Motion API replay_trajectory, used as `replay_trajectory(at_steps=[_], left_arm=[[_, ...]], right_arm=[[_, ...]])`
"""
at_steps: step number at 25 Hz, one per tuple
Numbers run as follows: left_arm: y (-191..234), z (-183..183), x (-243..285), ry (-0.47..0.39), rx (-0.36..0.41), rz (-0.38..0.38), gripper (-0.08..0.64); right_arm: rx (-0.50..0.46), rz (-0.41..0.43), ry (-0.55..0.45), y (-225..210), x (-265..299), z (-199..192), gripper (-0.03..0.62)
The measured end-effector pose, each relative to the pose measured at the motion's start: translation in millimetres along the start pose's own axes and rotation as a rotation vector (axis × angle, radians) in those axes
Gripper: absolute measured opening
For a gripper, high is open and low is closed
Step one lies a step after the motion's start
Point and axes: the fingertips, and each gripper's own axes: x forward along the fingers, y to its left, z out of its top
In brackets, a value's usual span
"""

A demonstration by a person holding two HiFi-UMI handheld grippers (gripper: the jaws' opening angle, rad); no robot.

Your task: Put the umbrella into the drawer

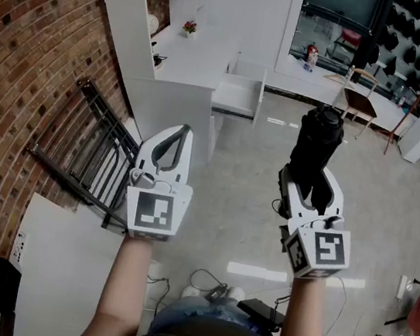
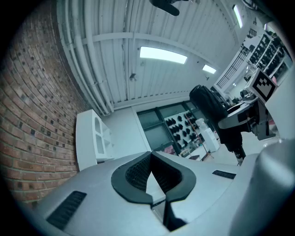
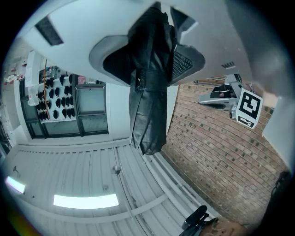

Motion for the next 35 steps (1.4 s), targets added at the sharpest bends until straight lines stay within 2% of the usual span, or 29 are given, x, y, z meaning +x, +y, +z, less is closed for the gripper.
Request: replay_trajectory(at_steps=[4,10,18,21,24,30,35], left_arm=[[15,0,-1,-0.020,-0.018,0.000,-0.002],[56,-32,8,-0.039,-0.053,-0.026,-0.002],[79,-63,63,-0.030,-0.069,-0.041,-0.002],[82,-80,95,0.006,-0.062,-0.034,-0.002],[81,-99,134,0.002,-0.067,-0.021,-0.002],[87,-138,246,0.083,-0.023,0.003,-0.002],[96,-149,336,0.078,-0.049,0.050,-0.002]], right_arm=[[-0.002,-0.020,0.044,15,7,5,0.235],[-0.037,-0.068,0.028,44,40,-1,0.235],[0.005,-0.079,0.057,36,97,-20,0.236],[0.006,-0.081,0.078,18,126,-36,0.236],[-0.003,-0.067,0.073,-8,163,-57,0.236],[0.049,-0.021,0.076,-75,274,-93,0.236],[0.038,0.021,0.076,-130,357,-107,0.236]])
